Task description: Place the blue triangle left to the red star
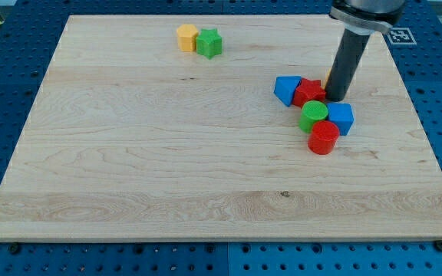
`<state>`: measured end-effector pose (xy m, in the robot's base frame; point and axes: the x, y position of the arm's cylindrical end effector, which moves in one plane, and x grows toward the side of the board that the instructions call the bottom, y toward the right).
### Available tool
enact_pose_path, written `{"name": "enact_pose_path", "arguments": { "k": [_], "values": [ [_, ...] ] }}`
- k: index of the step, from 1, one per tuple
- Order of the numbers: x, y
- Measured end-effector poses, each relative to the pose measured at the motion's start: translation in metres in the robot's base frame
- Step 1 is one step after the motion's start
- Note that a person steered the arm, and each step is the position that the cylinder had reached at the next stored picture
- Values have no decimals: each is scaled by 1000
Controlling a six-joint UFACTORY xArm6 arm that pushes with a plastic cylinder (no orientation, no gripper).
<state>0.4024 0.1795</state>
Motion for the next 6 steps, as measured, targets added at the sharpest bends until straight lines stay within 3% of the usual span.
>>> {"name": "enact_pose_path", "arguments": {
  "k": [2, 4, 5, 6],
  "values": [
    [-3, -67],
    [-56, -80],
    [-63, -120],
    [-39, -147]
  ]
}}
